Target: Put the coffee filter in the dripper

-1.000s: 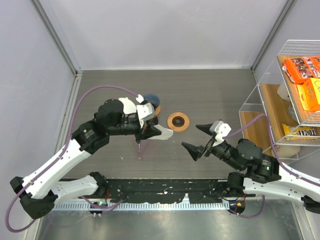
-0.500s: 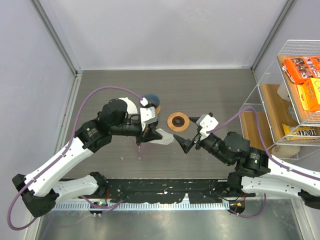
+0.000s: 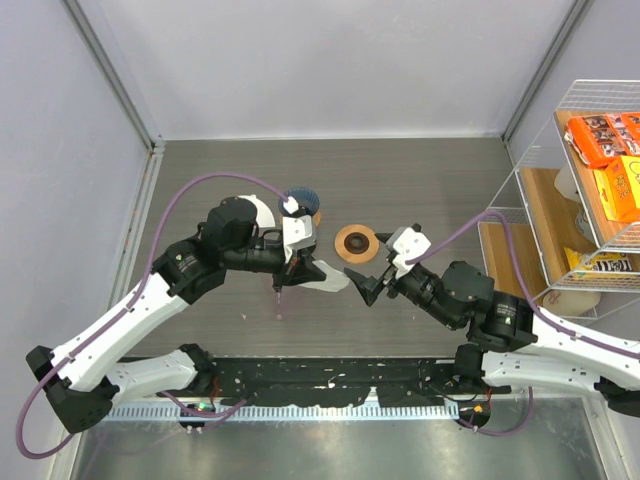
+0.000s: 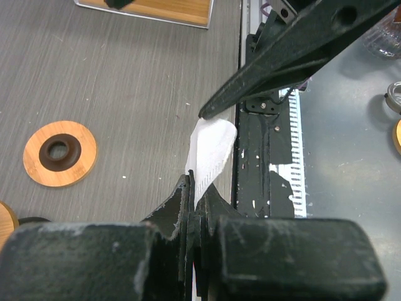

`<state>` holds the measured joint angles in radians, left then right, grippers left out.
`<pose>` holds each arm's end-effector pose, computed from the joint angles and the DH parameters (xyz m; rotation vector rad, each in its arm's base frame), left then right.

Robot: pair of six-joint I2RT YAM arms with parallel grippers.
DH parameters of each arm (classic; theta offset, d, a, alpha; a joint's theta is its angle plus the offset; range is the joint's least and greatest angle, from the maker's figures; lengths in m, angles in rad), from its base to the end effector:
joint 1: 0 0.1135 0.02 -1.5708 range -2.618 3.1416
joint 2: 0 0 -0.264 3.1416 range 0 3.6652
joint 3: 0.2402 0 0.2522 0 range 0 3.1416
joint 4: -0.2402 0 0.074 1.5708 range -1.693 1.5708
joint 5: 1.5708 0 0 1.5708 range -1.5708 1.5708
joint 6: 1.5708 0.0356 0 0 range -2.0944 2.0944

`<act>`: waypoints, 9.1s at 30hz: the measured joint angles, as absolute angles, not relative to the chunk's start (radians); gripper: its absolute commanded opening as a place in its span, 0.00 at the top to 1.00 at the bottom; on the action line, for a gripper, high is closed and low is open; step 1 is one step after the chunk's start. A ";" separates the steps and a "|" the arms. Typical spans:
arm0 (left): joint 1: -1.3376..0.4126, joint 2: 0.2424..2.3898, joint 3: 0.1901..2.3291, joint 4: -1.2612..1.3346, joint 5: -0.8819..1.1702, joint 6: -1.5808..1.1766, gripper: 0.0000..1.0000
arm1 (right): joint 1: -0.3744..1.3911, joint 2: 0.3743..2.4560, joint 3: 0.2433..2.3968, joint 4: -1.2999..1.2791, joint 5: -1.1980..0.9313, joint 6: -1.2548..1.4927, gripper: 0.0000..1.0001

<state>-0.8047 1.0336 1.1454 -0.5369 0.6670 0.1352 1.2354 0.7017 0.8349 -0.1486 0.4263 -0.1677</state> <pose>0.1329 -0.1699 0.3852 1.3139 1.5927 -1.0863 0.0664 0.1459 0.3743 -0.7584 1.4165 0.4946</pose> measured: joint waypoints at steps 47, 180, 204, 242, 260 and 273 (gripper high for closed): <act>-0.805 1.056 1.145 -0.551 0.654 0.136 1.00 | 1.235 0.754 0.895 -0.248 0.372 -0.125 0.05; -0.813 1.071 1.163 -0.691 0.892 0.430 1.00 | 1.229 0.844 0.923 -0.330 0.110 -0.146 0.34; -0.817 1.023 1.163 -0.701 0.953 0.486 1.00 | 1.188 0.849 0.905 -0.255 -0.249 -0.084 0.80; -0.908 0.896 1.084 -0.412 0.111 -0.223 0.00 | 1.136 1.081 1.228 -0.683 0.487 0.637 0.95; -1.159 1.023 1.057 -0.279 -0.254 -0.273 0.01 | 1.109 1.104 1.236 -0.739 0.498 0.867 0.94; -1.202 1.091 1.074 -0.326 -0.488 -0.299 0.00 | 1.098 1.058 1.226 -0.727 0.440 0.867 0.94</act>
